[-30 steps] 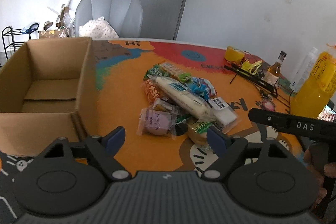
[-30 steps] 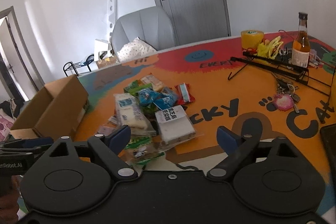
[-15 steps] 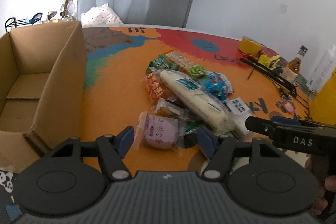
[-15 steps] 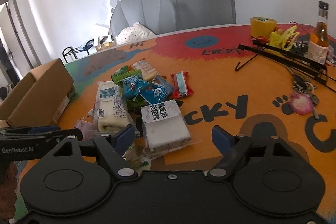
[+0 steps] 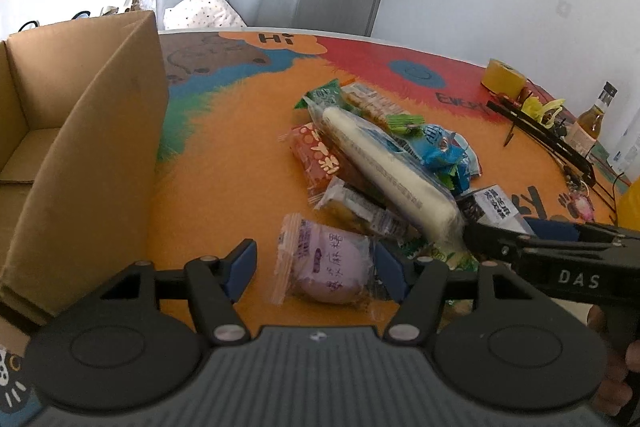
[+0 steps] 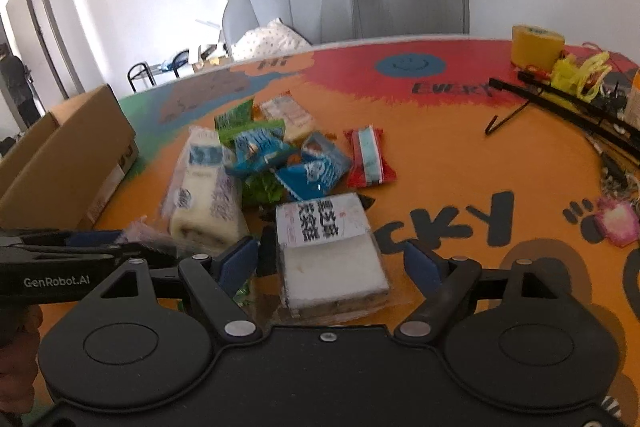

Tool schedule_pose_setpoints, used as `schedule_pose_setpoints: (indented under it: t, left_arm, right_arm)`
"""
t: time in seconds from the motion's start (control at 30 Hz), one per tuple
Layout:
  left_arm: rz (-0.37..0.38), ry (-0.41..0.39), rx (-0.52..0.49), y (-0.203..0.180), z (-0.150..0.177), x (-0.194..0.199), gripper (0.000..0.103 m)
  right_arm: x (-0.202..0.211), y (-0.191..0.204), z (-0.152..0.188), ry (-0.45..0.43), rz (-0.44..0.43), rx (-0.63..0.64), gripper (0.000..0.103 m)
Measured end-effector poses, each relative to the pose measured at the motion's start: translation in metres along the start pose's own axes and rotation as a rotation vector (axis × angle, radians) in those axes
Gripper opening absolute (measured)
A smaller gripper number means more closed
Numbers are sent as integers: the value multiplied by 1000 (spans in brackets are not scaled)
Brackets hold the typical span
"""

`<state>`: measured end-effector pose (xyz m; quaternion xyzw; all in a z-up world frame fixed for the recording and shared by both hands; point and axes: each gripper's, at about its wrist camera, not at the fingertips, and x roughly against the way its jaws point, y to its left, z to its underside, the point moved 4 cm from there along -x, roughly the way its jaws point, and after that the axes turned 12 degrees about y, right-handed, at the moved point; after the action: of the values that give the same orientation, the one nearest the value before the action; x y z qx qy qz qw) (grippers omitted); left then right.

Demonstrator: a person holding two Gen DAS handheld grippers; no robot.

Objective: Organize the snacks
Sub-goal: 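Reach the left gripper to the purple snack bag while the right grips the white cake box, then carry the purple bag and white cake box over the cardboard box with both grippers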

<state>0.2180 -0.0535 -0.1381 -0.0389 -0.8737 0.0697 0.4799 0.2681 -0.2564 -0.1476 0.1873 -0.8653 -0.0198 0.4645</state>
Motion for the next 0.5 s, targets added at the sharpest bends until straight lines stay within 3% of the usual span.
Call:
schedule_pose_setpoints:
  t: [0.2,0.3,0.4,0.5]
  left_arm:
    - [-11,-9,-15,-1,3,1,61]
    - [-24,-18,-28,-2,6,2,58]
    - [-28,-22,-47,-5,8,3,44]
    - [-16,-12,-22,-6,8,5,38]
  right_arm:
    - [0,6,8,-20,104,97,53]
    - [5,3,10,-26,93,84,50]
    - [9,1,12,-26,70,65,48]
    - [12,-1,14,-27,48,43,47]
